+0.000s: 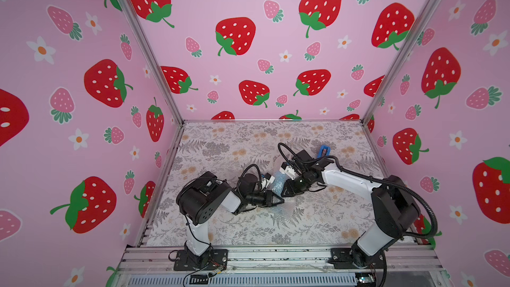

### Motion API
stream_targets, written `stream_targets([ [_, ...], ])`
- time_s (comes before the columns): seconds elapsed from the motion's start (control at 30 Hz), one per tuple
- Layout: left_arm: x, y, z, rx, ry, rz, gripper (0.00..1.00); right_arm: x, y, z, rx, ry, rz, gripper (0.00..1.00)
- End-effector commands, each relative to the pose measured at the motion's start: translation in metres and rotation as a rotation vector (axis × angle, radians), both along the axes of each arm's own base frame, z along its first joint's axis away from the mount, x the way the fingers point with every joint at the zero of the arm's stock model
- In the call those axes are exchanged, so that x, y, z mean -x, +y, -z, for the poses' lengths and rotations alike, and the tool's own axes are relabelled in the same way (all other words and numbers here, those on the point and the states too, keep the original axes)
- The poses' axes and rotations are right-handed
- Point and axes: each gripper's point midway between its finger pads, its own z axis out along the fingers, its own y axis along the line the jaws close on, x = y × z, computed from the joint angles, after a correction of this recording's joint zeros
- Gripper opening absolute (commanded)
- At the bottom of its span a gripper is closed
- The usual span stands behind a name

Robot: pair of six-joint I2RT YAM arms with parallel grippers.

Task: Wrap wine glasses in bubble wrap
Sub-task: Stick the tape on the bubble wrap.

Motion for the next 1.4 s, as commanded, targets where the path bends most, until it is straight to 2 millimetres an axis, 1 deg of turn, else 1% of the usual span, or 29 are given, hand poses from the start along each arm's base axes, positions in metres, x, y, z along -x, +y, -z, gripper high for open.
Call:
stream_targets([
  [0.0, 0.011, 0.021, 0.046, -0.158, 0.087, -0.048, 0.0, -0.004, -0.006, 0.006, 0.016, -0.019, -0.002, 0.3],
  [0.17, 0.012, 0.021, 0.045, -0.158, 0.086, -0.045, 0.0, -0.01, -0.008, 0.006, 0.014, -0.029, 0.016, 0.3],
  [0.3, 0.011, 0.02, 0.045, -0.157, 0.084, -0.044, 0.0, -0.01, -0.007, 0.006, 0.002, -0.015, 0.021, 0.3],
  [0.4, 0.011, 0.02, 0.045, -0.158, 0.086, -0.046, 0.0, -0.008, 0.002, -0.008, -0.069, -0.015, 0.007, 0.3],
  [0.53, 0.01, 0.019, 0.045, -0.158, 0.087, -0.045, 0.0, 0.001, 0.021, -0.032, -0.186, -0.021, -0.044, 0.3],
  [0.63, 0.009, 0.018, 0.044, -0.154, 0.084, -0.043, 0.0, 0.007, 0.034, -0.038, -0.231, -0.017, -0.08, 0.3],
  [0.8, 0.009, 0.018, 0.043, -0.154, 0.083, -0.045, 0.0, -0.001, 0.045, -0.03, -0.244, -0.003, -0.066, 0.29],
  [1.03, 0.01, 0.02, 0.044, -0.156, 0.084, -0.047, 0.0, -0.016, 0.048, -0.016, -0.212, -0.04, -0.037, 0.29],
  [1.17, 0.01, 0.019, 0.045, -0.156, 0.086, -0.049, 0.0, -0.02, 0.051, -0.005, -0.2, -0.027, -0.022, 0.29],
  [1.23, 0.009, 0.019, 0.045, -0.156, 0.086, -0.05, 0.0, -0.019, 0.052, -0.005, -0.206, -0.021, -0.024, 0.29],
  [1.37, 0.008, 0.019, 0.044, -0.156, 0.084, -0.052, 0.0, -0.016, 0.047, -0.016, -0.212, -0.042, -0.034, 0.29],
])
